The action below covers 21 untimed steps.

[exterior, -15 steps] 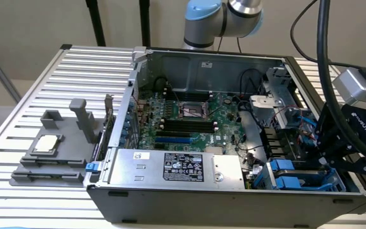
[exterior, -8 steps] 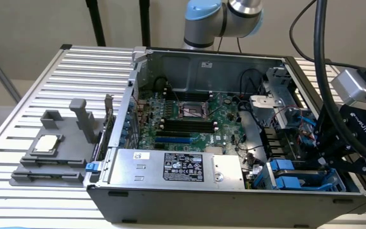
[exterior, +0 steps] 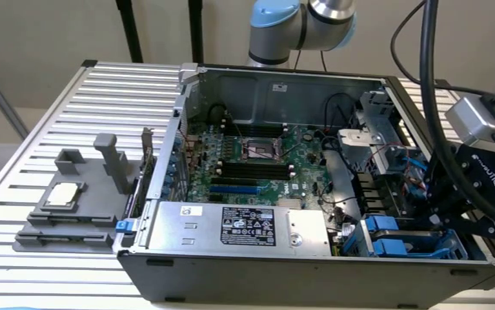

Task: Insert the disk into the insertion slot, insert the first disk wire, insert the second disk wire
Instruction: 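Insert the first disk wire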

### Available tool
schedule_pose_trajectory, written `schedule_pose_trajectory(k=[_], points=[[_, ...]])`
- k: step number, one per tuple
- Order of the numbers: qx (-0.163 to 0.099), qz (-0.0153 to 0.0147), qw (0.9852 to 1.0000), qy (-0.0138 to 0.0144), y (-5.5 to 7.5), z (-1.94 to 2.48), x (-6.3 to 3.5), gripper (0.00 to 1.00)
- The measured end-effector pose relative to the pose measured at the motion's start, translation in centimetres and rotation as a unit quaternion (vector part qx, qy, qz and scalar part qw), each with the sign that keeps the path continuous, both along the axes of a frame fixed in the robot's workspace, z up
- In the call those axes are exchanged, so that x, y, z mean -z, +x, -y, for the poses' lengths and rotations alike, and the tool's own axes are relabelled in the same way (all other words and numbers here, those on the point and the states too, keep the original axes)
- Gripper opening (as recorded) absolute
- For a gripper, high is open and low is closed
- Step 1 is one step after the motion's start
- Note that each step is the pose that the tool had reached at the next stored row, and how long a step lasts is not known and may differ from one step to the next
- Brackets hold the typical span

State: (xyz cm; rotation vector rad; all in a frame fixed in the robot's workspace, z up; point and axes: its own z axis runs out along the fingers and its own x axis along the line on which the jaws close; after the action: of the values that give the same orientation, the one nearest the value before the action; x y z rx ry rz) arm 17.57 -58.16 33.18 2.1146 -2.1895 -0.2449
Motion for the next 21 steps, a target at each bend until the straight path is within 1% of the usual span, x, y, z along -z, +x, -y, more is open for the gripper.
schedule_pose_trajectory(k=[2,4,9,10,11,12,18,21], points=[[0.0,0.0014,1.0,-0.0001,0.0,0.0,0.09,0.17],[0.0,0.0022,1.0,-0.0001,0.0,0.0,0.13,0.17],[-0.001,0.0026,1.0,0.0002,-0.1,0.0,0.15,0.17],[-0.001,0.0026,1.0,0.0003,-0.1,-0.01,0.07,0.18],[-0.001,0.0024,1.0,0.0002,-0.1,-0.01,-0.13,0.18],[-0.001,0.0024,1.0,0.0001,-0.1,0.0,-0.38,0.25],[-0.001,0.0024,1.0,0.0,-0.3,0.01,-2.54,0.25],[-0.001,0.0024,1.0,0.0,-0.7,0.01,-3.62,0.25]])
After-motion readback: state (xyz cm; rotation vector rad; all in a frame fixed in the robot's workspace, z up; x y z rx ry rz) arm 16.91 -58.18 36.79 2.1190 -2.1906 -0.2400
